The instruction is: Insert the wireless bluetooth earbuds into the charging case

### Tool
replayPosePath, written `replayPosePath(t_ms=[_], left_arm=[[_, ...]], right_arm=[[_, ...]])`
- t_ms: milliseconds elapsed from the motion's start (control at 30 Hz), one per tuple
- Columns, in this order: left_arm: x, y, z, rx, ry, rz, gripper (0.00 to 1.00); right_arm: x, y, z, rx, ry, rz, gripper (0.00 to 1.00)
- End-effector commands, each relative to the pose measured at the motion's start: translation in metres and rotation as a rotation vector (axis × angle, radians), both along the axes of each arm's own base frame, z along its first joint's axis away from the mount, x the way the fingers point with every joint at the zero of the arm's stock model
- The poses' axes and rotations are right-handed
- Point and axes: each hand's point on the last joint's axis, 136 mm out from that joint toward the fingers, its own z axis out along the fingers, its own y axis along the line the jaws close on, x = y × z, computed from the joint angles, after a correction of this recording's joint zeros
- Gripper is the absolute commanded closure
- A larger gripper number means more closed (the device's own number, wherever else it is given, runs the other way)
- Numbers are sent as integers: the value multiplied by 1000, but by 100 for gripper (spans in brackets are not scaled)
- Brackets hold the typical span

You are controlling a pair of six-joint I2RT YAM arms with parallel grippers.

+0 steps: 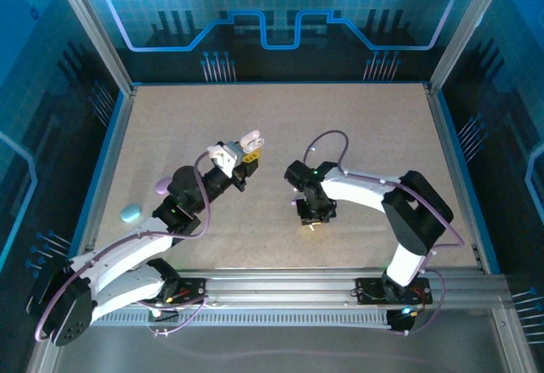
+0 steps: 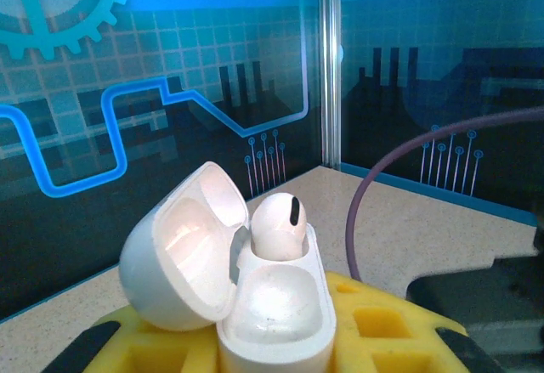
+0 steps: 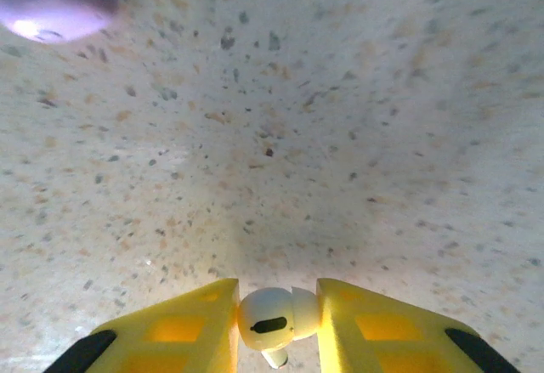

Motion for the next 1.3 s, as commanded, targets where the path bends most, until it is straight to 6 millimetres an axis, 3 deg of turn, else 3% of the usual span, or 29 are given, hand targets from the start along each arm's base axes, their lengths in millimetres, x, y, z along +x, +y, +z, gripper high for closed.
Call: replayPosePath(t_ms=[0, 100, 367, 467, 567, 700, 900, 1267], left_arm=[[1, -6, 28, -75, -41, -36, 77], [5, -13, 26, -102, -10, -57, 77], [11, -58, 15, -143, 46, -153, 78], [13, -76, 12, -154, 49, -176, 78], [15, -93, 11, -164, 46, -185, 78], [16, -112, 12, -182, 33, -188, 78], [14, -130, 14, -199, 5, -193, 77], [13, -131, 18, -214, -6, -180, 77]], right_arm=[[22, -6, 42, 52, -166, -17, 70], [37, -11, 85, 112, -318, -23, 70], [66, -9, 246, 446, -823, -26, 72], [66, -5, 292, 534, -923, -8, 73], [65, 2, 318, 613, -958, -1, 73], [66, 13, 328, 695, -964, -7, 73], [69, 18, 319, 715, -942, -32, 73], [71, 20, 303, 696, -903, -41, 72]])
